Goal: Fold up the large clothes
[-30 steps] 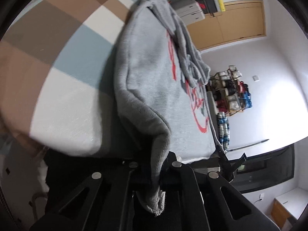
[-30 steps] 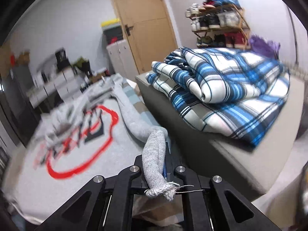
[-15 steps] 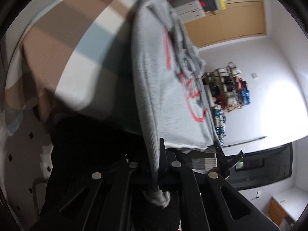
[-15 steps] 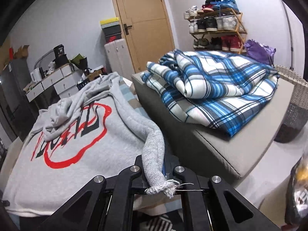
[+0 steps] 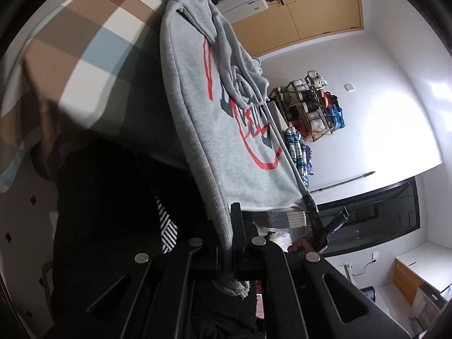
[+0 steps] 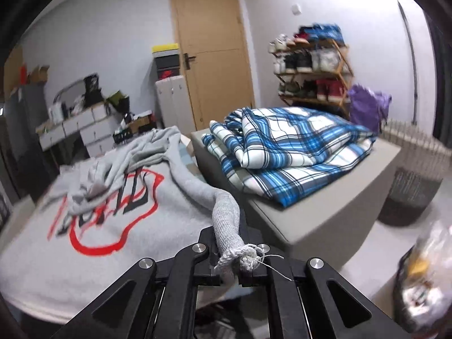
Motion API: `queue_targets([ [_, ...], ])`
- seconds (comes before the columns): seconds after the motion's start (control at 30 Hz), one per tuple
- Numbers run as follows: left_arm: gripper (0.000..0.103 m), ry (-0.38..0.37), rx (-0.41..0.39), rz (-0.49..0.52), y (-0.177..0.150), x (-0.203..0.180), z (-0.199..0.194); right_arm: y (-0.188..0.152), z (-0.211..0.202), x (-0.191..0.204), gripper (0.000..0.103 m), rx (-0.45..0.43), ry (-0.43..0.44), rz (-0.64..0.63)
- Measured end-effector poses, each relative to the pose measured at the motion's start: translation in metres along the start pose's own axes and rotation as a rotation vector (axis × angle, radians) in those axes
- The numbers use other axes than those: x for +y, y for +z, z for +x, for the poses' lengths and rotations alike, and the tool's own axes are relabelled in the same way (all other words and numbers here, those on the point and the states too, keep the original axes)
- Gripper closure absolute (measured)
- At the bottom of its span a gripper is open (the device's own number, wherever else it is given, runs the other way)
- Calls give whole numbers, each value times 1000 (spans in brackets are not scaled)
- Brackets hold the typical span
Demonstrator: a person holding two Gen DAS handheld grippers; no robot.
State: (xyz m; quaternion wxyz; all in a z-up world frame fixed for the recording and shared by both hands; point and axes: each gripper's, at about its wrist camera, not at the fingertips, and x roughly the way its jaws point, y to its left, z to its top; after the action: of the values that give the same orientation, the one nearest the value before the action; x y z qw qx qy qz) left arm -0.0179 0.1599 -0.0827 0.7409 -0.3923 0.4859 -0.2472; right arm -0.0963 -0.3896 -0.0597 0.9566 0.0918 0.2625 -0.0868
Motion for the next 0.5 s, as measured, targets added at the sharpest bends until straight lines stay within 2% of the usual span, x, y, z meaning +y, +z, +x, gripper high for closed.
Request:
queue_targets([
  [0.17, 103, -14, 26, -11, -14, 7, -8, -14, -20, -15, 98, 7, 3, 52],
  [0.3, 103, -44, 30, -7, -17, -2, -13, -22, -40, -23, 98, 1, -10, 55],
  [0.37, 103, -76, 25, -28, -11, -5, -17, -17, -45, -26, 98, 16, -6, 50],
  [0.43, 103, -114, 11, -48, 1, -8, -23, -6, -46, -28, 98, 46, 35, 64],
  [0.5, 103, -130, -9, -30, 23, -17, -25, 10, -43, -26, 98, 59, 66, 74],
])
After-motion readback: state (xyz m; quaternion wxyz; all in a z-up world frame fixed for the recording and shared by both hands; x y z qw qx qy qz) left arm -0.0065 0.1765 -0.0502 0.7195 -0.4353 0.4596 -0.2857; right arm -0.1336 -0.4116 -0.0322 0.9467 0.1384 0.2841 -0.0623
